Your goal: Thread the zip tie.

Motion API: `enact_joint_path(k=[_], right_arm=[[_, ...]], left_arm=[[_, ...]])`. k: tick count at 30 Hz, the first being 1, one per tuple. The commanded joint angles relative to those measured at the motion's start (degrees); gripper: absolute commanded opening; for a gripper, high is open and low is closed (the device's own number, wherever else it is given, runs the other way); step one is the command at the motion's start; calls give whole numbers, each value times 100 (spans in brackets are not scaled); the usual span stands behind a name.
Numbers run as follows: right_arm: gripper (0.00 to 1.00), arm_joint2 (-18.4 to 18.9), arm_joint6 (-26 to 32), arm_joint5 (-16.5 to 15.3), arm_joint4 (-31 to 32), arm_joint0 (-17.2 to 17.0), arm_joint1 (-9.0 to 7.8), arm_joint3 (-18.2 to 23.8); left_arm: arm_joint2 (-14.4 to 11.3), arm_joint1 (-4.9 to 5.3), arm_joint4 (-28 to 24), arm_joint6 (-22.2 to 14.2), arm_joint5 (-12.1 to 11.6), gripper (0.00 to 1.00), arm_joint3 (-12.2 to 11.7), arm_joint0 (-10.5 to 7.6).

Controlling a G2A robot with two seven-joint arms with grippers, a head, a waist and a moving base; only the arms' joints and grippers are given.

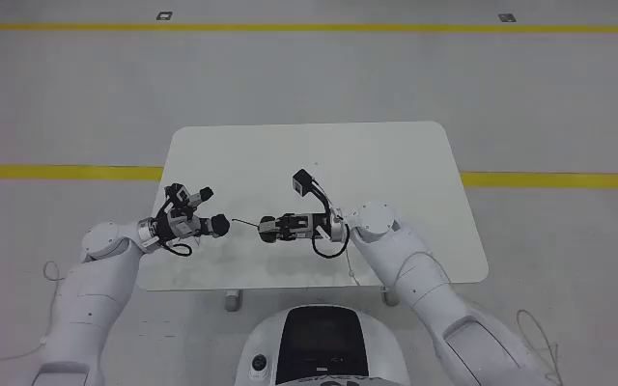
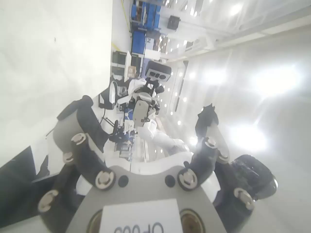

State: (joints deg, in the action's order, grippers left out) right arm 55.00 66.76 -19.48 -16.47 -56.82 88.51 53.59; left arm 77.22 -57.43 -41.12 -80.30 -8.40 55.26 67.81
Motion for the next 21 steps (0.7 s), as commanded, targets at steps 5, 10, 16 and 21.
enact_joint_path(k=[5, 10, 16, 21], right_arm=[[0, -3, -27, 0, 7, -1, 1, 2], [0, -15, -24, 0, 28, -6, 0, 27], [0, 94, 730, 0, -277, -113, -65, 206], [0, 97, 1288, 0, -501, -30, -67, 102]], left_arm=[[-18, 1, -10, 66, 1, 100, 23, 5], [-72, -13, -67, 112, 27, 100, 122, 39], [-538, 157, -37, 66, -99, 100, 608, 89], [-853, 385, -570, 66, -293, 100, 778, 87]])
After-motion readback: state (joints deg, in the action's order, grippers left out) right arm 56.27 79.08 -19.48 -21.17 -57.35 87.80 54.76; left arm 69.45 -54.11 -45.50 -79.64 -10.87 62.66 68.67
